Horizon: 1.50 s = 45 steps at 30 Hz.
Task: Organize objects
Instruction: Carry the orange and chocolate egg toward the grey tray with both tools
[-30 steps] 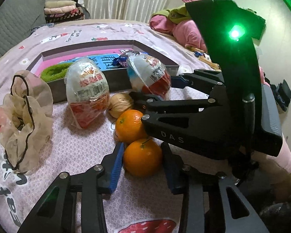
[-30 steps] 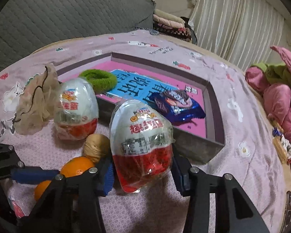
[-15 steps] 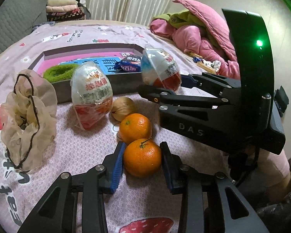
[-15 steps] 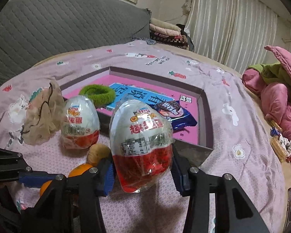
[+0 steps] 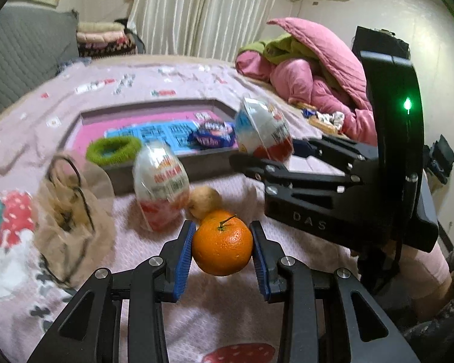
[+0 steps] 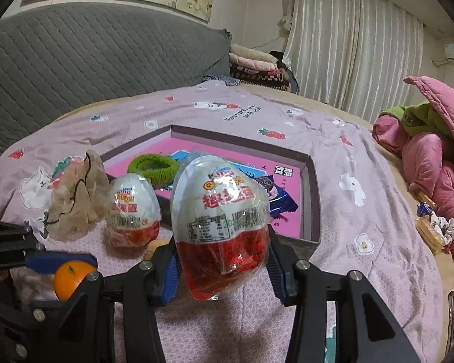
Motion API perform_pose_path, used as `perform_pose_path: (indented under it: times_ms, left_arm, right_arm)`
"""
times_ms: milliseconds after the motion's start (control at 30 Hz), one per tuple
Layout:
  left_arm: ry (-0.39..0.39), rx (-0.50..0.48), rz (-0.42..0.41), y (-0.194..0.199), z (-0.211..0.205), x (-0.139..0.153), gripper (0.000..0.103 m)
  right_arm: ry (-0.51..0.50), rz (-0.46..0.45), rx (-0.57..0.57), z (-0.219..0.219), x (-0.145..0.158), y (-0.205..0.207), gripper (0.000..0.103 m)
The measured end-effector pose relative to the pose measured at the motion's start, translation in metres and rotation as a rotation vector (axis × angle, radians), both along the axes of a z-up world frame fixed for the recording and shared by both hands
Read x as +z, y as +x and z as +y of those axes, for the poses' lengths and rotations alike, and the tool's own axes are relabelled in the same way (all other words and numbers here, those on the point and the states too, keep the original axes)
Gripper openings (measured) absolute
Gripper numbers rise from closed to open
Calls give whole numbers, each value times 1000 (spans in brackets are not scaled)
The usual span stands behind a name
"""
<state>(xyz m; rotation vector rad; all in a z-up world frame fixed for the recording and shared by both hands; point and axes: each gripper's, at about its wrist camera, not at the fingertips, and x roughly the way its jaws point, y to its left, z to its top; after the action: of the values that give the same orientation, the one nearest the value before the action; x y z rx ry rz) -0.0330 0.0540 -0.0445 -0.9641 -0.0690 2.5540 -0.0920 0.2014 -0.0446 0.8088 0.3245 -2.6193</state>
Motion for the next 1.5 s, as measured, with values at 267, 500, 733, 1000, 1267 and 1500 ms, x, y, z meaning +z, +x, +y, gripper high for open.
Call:
perform_pose_path:
  times_ms: [267, 500, 733, 1000, 1267, 1500]
  left_arm:
    - [1, 43, 68, -1, -17, 17, 37]
    - [-1, 91, 85, -10, -33, 25, 37]
    - [-5, 125, 89, -18, -41, 28, 37]
    - [-12, 155, 110, -29, -52, 37, 37]
    - [-21, 167, 132, -42, -60, 45, 37]
    - [-13, 184, 144, -55, -66, 50, 37]
  right_arm:
    - [-33, 20, -9, 5, 7, 0, 49]
    - [-54, 39, -13, 5, 14, 5, 49]
    - [-70, 65, -26, 2, 23, 10, 49]
    - [-75, 87, -37, 0, 31, 11, 49]
    - [-70, 106, -48, -1, 37, 7, 49]
    - [-71, 117, -60, 2, 42, 1, 49]
